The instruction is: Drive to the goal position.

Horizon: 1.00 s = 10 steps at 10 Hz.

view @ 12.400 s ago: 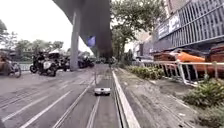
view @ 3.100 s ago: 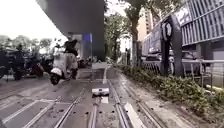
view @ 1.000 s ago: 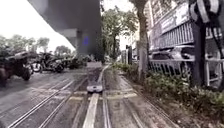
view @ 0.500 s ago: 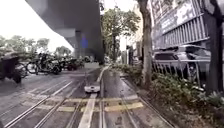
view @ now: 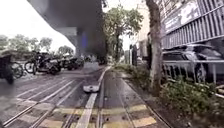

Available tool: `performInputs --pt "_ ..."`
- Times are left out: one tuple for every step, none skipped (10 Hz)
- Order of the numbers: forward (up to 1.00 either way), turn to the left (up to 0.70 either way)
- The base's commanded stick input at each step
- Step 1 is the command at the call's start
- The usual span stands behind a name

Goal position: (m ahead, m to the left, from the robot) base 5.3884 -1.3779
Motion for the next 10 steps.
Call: performInputs --pt "0.69 0.01" --pt "0.69 0.01" --pt "0.69 0.01" --pt "0.69 0.01" --pt "0.69 0.01" --pt "0.69 0.01" --pt "0.69 0.01" --pt "0.69 0.01" --pt "0.69 0.01" --pt "0.69 0.01"
